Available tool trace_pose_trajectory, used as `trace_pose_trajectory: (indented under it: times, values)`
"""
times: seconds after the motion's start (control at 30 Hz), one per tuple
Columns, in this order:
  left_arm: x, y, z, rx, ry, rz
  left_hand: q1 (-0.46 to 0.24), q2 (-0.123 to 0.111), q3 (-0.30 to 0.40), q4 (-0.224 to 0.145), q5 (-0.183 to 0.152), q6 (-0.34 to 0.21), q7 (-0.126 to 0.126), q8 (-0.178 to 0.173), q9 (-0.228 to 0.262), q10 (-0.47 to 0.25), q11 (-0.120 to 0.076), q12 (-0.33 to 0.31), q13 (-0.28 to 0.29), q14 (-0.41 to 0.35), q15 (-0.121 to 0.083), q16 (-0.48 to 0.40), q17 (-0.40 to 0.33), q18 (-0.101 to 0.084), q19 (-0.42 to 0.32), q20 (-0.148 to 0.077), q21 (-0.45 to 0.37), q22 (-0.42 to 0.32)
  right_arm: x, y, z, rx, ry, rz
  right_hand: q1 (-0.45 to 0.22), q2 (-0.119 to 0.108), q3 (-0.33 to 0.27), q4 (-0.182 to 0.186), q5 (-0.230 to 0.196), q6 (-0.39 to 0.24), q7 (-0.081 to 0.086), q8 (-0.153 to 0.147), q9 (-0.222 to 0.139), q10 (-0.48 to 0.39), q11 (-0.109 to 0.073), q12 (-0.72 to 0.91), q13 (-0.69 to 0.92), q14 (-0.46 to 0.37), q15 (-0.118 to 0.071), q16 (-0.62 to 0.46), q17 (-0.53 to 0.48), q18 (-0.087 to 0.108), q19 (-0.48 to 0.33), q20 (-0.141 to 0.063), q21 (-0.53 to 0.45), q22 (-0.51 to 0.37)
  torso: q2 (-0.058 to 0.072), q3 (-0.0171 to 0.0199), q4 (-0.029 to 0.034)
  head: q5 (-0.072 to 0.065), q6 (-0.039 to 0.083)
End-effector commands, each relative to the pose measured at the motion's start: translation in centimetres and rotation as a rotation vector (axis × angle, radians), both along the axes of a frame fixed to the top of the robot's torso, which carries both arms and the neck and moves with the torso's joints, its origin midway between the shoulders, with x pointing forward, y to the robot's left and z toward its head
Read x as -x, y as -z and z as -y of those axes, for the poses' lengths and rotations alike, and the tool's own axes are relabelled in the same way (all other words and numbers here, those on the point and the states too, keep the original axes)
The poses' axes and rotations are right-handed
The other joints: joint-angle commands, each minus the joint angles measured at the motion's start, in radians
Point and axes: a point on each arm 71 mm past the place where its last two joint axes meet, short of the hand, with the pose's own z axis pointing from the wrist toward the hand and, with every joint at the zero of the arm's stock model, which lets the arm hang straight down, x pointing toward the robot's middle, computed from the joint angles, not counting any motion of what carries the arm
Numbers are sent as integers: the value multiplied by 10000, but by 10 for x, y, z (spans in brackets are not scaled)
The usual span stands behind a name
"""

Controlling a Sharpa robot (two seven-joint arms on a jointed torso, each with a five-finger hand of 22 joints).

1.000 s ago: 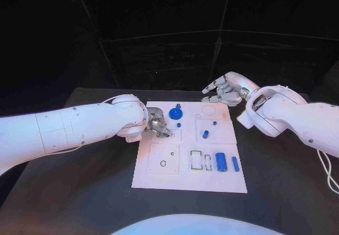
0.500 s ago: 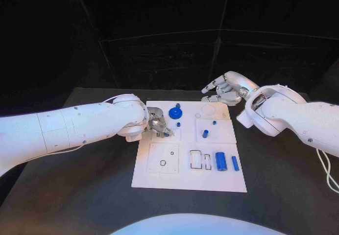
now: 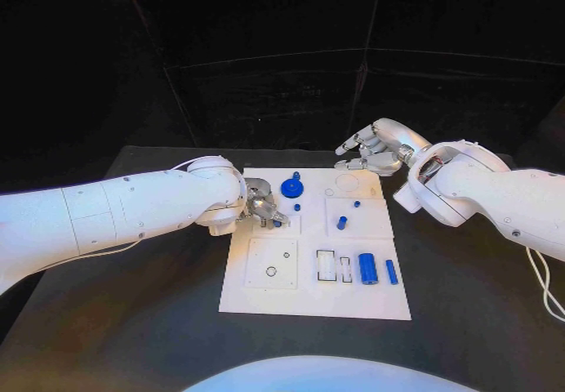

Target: Assemble the parts on the task board

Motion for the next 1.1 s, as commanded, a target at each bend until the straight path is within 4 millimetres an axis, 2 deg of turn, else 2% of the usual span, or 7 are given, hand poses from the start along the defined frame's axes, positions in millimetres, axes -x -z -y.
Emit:
trace_pose_trajectory:
  times: [0.03, 0.47, 0.63, 0.8, 0.9, 1.03, 1.1]
  values:
    - [0, 0, 0, 16, -42, -151, -148, -1, -126, 59, -1, 81, 32, -75, -17, 46, 9, 57, 12, 1038, -79, 31, 2634, -194, 450, -42, 25, 1124, 0, -1, -1, 11, -70, 30, -25, 34, -16, 62, 32, 26, -16, 37, -9, -35, 16, -23, -9, 660, -73, -56, 1100, 67, -55, -27, -56, -17, 3, -1, 3, -3, 3]
    - [2, 0, -2, 88, -51, -181, -351, -532, -1522, 512, -54, 168, 1, -104, -34, 74, -12, 68, 59, 1038, -98, 31, 2634, -207, 474, -60, 54, 1202, 0, -1, 0, 13, -61, 36, -25, 34, -16, 62, 32, 26, -16, 37, -9, -35, 16, -23, -9, 660, -73, -56, 1100, 67, -55, -27, -56, -17, -3, -10, 14, -29, 23]
    - [5, -5, -6, 176, -117, -71, -247, -554, -2241, 820, -513, 184, -13, -105, -32, 75, -30, 47, 52, 1038, -110, 31, 2634, -205, 473, -76, 45, 1210, 0, -1, 0, 19, -49, 36, -30, 32, -24, 70, 33, 23, -16, 38, -10, -40, 15, -28, -15, 659, -74, -59, 1096, 69, -60, -28, -65, -32, -1, -15, 24, -37, 53]
    - [2, -20, -12, 330, -242, 220, -166, -612, -2841, 1119, -912, 147, -8, -110, -26, 22, -24, -46, -33, 1038, -113, 31, 2634, -188, 444, -82, -17, 1145, -1, -1, 1, 29, -20, 38, -25, 24, -29, 68, 33, 18, -17, 36, -11, -46, 14, -35, -23, 660, -74, -57, 1101, 73, -68, -28, -75, -49, -7, -10, 22, -41, 80]
    - [0, -32, -17, 414, -246, 382, -108, -741, -3259, 1232, -940, 90, -11, -128, -19, -54, -24, -157, -134, 1038, -134, 31, 2634, -172, 411, -101, -79, 1077, -2, -1, 2, 36, -20, 33, -26, 22, -31, 68, 33, 16, -17, 36, -12, -42, 14, -29, -17, 661, -74, -56, 1104, 74, -72, -29, -79, -57, 1, -12, 14, -61, 96]
    - [-2, -49, -23, 459, -183, 544, 5, -715, -3479, 1231, -938, -3, 14, -160, -16, -202, -13, -393, -372, 1038, -126, 31, 2634, -135, 342, -112, -209, 917, -2, 0, 2, 50, -2, 23, -39, 14, -46, 80, 31, 5, -16, 32, -14, -44, 16, -30, -19, 661, -75, -58, 1102, 73, -69, -29, -80, -55, 1, -14, 14, -62, 105]
    - [-3, -55, -26, 405, -139, 571, 136, -680, -3595, 1211, -936, -175, 71, -246, -38, -445, 24, -787, -774, 1038, -101, 31, 2634, -107, 287, -105, -312, 792, -2, 0, 3, 55, 4, 20, -39, 14, -46, 80, 31, 5, -16, 32, -14, -44, 16, -30, -19, 661, -75, -58, 1102, 73, -69, -29, -80, -55, 3, -14, 12, -63, 113]
